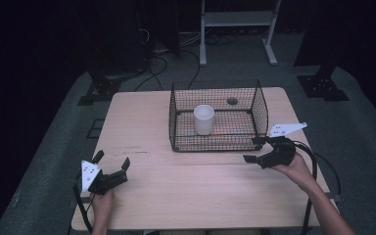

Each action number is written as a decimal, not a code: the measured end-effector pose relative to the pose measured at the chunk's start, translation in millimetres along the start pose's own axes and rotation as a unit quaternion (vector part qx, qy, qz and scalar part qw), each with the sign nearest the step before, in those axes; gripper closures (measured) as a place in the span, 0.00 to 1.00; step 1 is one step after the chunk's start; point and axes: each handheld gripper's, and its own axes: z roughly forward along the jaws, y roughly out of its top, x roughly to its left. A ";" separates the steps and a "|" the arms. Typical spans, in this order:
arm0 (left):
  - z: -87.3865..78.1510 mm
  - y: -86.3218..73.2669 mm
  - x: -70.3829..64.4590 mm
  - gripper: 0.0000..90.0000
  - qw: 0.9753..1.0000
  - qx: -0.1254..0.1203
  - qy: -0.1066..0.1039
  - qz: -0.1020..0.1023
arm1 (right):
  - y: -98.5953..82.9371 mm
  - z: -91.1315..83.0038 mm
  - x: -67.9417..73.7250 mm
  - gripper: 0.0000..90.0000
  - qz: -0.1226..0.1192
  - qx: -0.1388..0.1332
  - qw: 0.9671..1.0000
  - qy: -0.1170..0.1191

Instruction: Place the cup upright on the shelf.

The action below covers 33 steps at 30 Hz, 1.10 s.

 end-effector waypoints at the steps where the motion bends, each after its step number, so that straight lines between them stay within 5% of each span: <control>1: 0.0 0.0 -0.1 0.00 1.000 0.000 0.000 0.000 | -4.2 -0.7 -0.2 0.16 0.000 0.004 1.000 -0.007; 18: 0.0 -0.1 -0.3 0.00 1.000 0.000 0.001 0.001 | -36.7 -12.9 6.6 0.16 0.011 -0.012 1.000 -0.026; 33: -0.2 -0.1 -0.4 0.00 1.000 -0.001 0.001 0.001 | -76.2 -28.7 18.7 0.16 0.033 -0.056 0.996 -0.059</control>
